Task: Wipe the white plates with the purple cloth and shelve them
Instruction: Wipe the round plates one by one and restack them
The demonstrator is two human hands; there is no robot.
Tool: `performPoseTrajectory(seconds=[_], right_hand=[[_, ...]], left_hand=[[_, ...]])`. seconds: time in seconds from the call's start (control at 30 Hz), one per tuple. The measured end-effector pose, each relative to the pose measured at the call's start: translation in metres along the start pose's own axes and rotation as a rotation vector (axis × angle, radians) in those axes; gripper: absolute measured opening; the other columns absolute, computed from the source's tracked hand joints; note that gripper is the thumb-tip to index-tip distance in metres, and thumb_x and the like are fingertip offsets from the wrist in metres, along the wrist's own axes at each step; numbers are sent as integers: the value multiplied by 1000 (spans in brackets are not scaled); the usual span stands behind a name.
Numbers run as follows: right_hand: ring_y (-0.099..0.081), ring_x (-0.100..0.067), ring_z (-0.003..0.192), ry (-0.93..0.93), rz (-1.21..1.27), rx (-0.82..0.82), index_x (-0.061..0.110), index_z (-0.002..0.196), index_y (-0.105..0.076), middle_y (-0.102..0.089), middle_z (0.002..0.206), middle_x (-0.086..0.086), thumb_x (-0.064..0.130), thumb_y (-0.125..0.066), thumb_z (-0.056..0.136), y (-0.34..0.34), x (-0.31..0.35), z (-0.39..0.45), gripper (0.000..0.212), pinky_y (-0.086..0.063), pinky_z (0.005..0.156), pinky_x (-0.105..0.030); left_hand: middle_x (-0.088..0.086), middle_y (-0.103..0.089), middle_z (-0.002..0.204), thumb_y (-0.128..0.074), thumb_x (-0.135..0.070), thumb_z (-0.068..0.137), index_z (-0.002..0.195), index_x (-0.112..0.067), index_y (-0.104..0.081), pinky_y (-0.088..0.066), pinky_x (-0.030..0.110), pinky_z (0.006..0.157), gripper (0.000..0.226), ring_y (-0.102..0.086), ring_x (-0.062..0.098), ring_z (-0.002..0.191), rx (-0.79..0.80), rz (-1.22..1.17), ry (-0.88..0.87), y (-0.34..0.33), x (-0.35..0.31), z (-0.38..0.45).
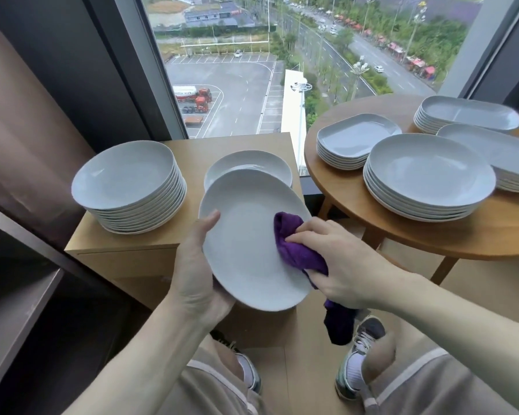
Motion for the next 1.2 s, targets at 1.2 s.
performPoseTrajectory(seconds=[1.2], right_hand=[[-54, -12, 112, -124, 106, -25, 24, 130, -61, -48, 125, 8, 23, -65, 84, 5, -6, -8, 46, -45, 100, -25]], left_hand=[[14, -74, 125, -45, -36, 102, 120, -21, -76, -62, 43, 89, 39, -73, 30, 110, 109, 113, 53, -11, 5, -4]])
Point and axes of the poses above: each hand's wrist, its own z-axis towards the middle knuckle, its own y-axis out of the back of the hand, x = y × z, the point moved 9 cm from there along z, towards the middle knuckle
